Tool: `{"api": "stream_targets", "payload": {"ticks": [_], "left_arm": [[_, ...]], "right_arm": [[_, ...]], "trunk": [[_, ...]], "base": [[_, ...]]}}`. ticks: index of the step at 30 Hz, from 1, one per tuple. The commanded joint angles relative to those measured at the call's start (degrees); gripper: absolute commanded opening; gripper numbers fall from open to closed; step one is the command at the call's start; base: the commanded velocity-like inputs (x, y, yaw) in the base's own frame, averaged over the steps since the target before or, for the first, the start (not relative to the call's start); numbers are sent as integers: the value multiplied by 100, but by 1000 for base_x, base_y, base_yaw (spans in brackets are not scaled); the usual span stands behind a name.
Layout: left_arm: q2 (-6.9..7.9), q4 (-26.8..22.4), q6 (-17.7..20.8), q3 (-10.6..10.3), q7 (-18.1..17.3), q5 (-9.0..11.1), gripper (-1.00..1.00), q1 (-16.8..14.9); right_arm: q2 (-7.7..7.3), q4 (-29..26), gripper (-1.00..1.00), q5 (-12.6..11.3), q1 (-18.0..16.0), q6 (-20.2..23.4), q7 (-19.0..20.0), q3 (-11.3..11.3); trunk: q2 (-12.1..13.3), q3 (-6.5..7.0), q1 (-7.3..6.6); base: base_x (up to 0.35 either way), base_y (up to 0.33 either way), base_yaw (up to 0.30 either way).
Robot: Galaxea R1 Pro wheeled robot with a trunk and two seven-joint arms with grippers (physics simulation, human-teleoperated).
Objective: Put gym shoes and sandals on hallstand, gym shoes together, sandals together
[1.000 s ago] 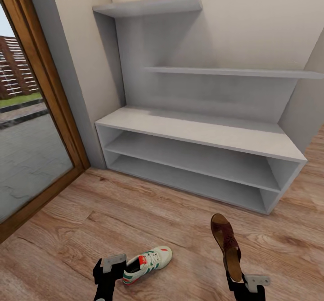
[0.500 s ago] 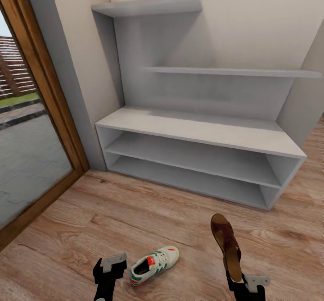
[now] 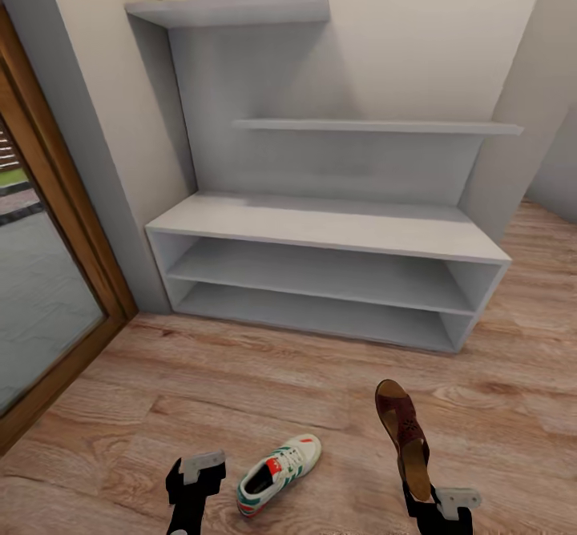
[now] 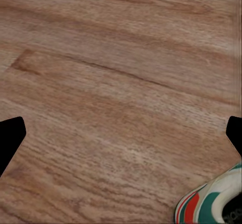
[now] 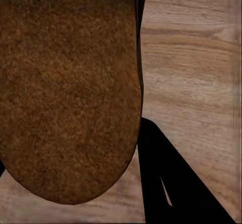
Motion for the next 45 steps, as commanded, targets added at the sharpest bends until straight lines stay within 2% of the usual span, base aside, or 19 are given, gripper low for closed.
{"api": "stream_targets", "payload": {"ticks": [1, 32, 37, 45], "left_arm": [[5, 2, -23, -49, 34, 57, 100, -3], [13, 1, -23, -43, 34, 61, 100, -3], [14, -2, -23, -40, 36, 63, 100, -3], [14, -7, -23, -40, 38, 59, 100, -3]], "right_arm": [[0, 6, -100, -72, -4, -13, 51, 1], [0, 9, -100, -72, -4, -13, 51, 1], [0, 10, -100, -70, -4, -13, 51, 1], [-2, 7, -100, -70, -4, -13, 57, 1]], "trunk": [[-2, -5, -1], [-2, -5, -1], [-2, -5, -1], [-2, -5, -1]], "base": [[0, 45, -261], [-6, 14, -262], [-106, 237, -88], [-6, 22, -4]]}}
